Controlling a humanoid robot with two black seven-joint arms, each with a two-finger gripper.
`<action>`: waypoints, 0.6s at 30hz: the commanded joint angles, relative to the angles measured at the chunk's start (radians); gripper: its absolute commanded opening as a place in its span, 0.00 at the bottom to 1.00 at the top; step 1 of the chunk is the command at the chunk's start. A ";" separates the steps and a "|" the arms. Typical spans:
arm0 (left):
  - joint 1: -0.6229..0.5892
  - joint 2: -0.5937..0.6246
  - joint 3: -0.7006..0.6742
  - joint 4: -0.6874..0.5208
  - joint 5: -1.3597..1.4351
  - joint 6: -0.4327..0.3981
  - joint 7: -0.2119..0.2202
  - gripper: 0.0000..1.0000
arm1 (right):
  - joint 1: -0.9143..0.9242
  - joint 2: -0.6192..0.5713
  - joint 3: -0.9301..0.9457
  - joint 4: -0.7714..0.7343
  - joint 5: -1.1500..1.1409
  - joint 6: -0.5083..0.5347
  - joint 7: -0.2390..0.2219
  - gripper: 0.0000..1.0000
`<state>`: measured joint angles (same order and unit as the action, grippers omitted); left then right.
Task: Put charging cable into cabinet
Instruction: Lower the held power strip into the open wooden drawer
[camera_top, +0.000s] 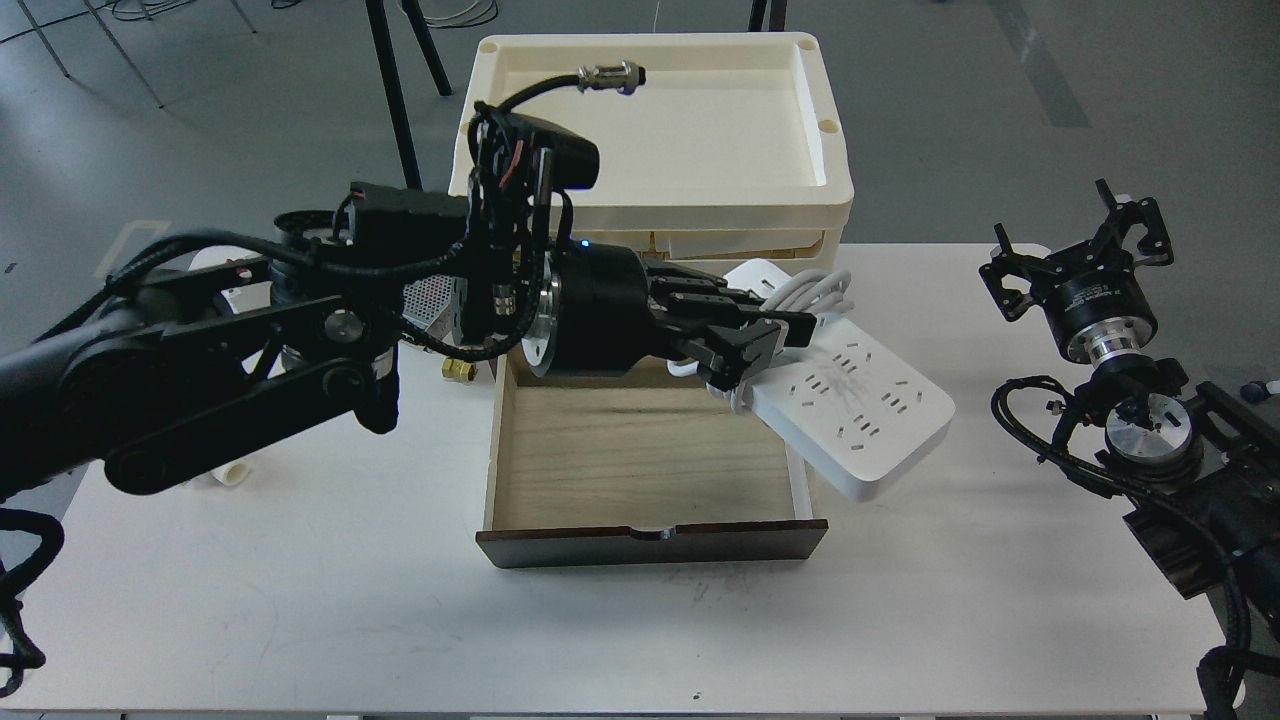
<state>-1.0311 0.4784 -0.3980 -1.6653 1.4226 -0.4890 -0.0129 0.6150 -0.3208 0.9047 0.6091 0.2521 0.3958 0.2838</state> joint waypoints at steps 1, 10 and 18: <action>0.106 -0.015 0.008 0.005 0.002 0.000 0.004 0.07 | 0.000 0.000 -0.001 0.000 -0.001 0.000 0.000 1.00; 0.220 -0.073 0.007 0.169 0.163 0.000 0.018 0.07 | 0.000 0.000 -0.003 0.000 -0.001 0.000 0.000 1.00; 0.244 -0.073 -0.007 0.291 0.173 0.000 0.014 0.08 | 0.000 0.000 -0.004 0.001 -0.004 0.000 0.000 1.00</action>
<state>-0.7882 0.4056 -0.4031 -1.4292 1.5936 -0.4888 -0.0034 0.6150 -0.3206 0.9021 0.6106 0.2500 0.3959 0.2838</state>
